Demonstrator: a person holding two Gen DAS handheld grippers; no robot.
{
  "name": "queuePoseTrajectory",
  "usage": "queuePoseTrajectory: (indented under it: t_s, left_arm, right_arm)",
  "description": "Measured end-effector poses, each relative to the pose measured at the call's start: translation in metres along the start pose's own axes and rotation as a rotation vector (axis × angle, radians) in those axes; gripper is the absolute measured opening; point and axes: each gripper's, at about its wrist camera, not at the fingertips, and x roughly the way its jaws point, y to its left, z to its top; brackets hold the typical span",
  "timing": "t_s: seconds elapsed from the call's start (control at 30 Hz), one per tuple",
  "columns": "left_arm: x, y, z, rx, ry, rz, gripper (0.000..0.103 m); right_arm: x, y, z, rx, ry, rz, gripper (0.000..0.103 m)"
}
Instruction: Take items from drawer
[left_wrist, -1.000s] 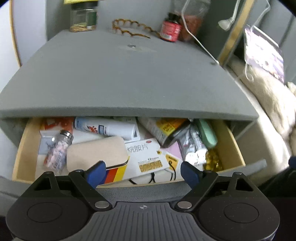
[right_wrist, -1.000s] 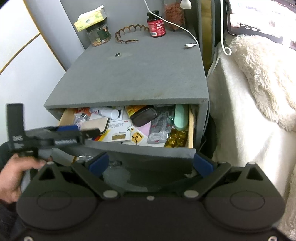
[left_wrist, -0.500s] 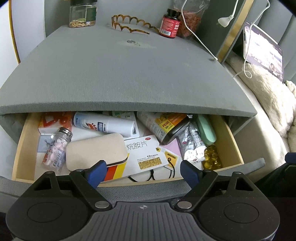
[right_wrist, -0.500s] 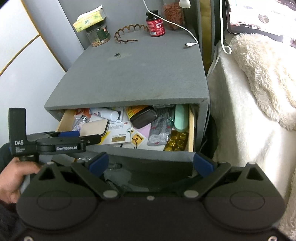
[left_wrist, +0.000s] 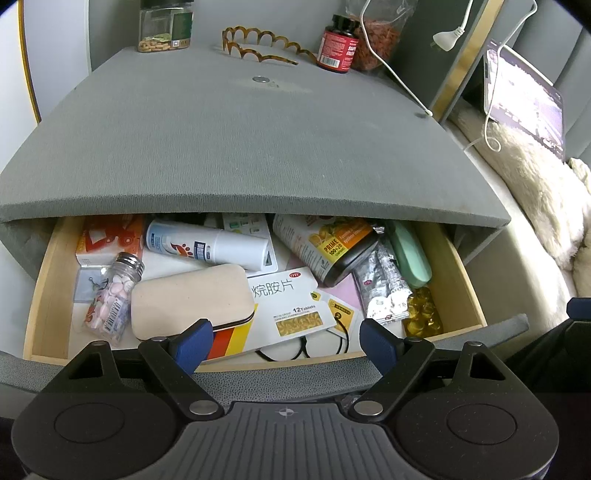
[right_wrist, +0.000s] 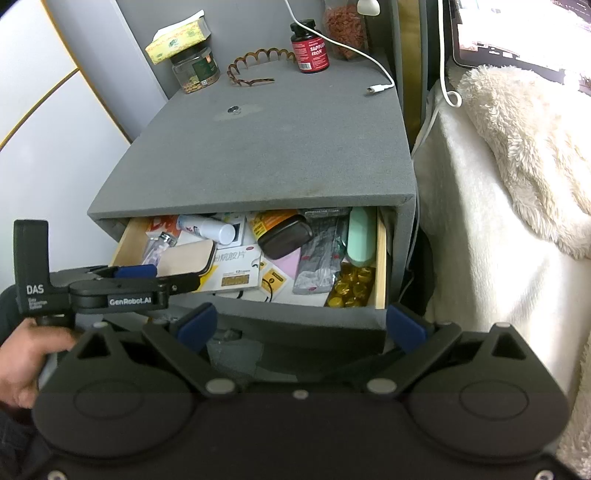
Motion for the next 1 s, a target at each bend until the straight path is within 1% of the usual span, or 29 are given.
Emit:
queuePoseTrajectory:
  t_s: [0.37, 1.0]
  left_arm:
    - [0.0053, -0.0023, 0.0085, -0.001, 0.004, -0.007, 0.083]
    - [0.0068, -0.0063, 0.0091, 0.002, 0.017, -0.014, 0.083]
  right_arm:
    - [-0.0008, 0.0001, -0.0003, 0.001, -0.001, 0.000, 0.099]
    - [-0.0001, 0.0009, -0.0003, 0.001, 0.001, -0.002, 0.099]
